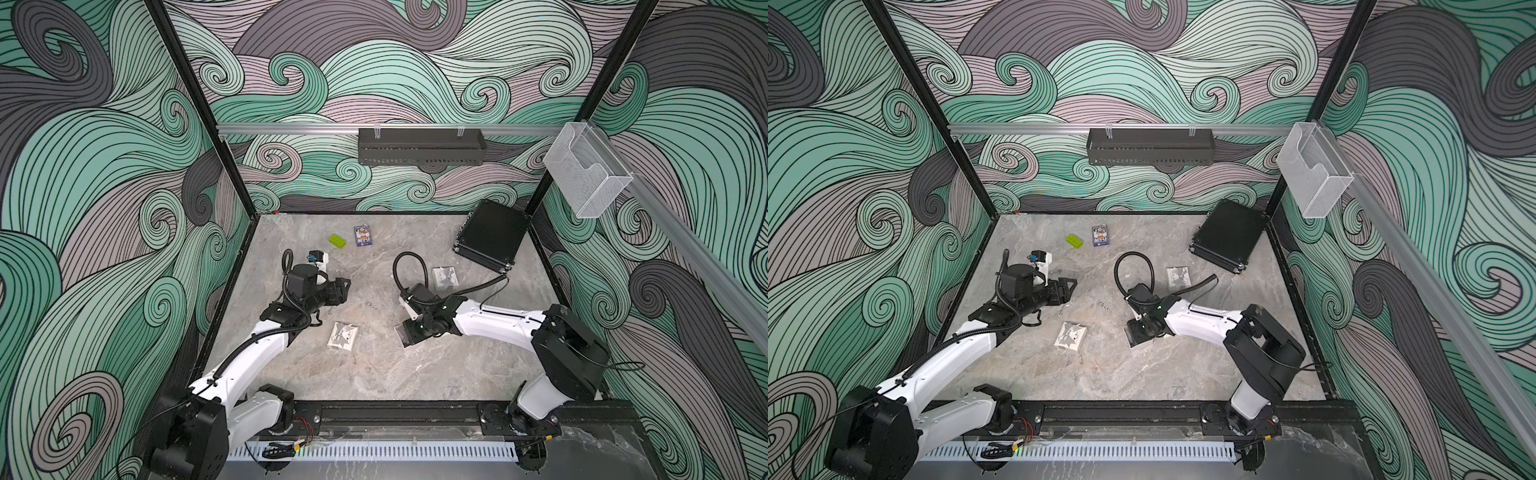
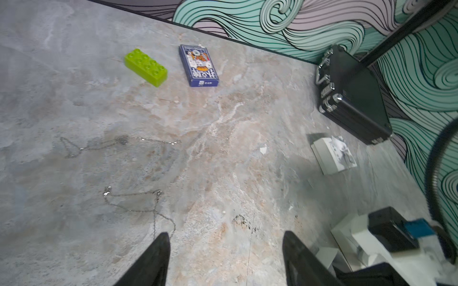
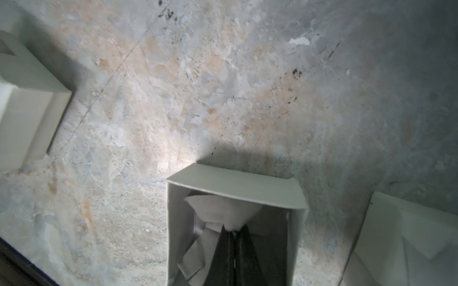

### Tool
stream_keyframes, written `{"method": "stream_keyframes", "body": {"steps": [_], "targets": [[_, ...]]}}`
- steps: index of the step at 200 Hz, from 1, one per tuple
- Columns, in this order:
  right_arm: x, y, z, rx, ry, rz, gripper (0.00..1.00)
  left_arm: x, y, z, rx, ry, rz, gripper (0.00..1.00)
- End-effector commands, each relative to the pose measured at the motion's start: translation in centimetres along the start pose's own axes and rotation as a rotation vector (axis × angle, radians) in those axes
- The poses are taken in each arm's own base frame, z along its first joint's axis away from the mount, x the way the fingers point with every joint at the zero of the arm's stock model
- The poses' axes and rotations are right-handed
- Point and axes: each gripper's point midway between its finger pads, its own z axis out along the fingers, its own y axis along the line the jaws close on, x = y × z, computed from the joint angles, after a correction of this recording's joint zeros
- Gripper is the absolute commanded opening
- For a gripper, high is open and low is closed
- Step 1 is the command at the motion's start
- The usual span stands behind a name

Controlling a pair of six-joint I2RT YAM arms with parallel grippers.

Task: Take the necklace out of the lift-off lid jewelry box
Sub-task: Place the inner lining in the jewelry box.

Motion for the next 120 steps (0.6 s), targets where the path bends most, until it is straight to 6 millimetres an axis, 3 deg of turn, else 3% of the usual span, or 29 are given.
{"method": "stream_keyframes", "body": {"steps": [1, 32, 51, 89, 120], "targets": [[-1.4, -0.5, 0.6, 0.051, -0.066, 0.013, 0.0, 0.6, -1.7, -0.2, 0.071, 0.011, 0.066, 0.7], [-1.5, -0.8, 1.3, 0.074, -0.082, 0.012, 0.0, 1.6, -3.9, -0.4, 0.156, 0.04, 0.127, 0.7], [-1.3, -0.7, 0.7, 0.075, -0.054, -0.01, 0.19, 2.3, -5.2, -0.6, 0.209, 0.061, 0.157, 0.7], [-1.5, -0.1, -3.4, 0.046, -0.081, -0.051, 0.48, 3.2, -6.7, -0.6, 0.268, 0.09, 0.201, 0.7], [-2.1, 0.0, -6.8, 0.032, -0.115, -0.064, 0.52, 3.5, -7.8, 0.1, 0.297, 0.111, 0.233, 0.7]]}}
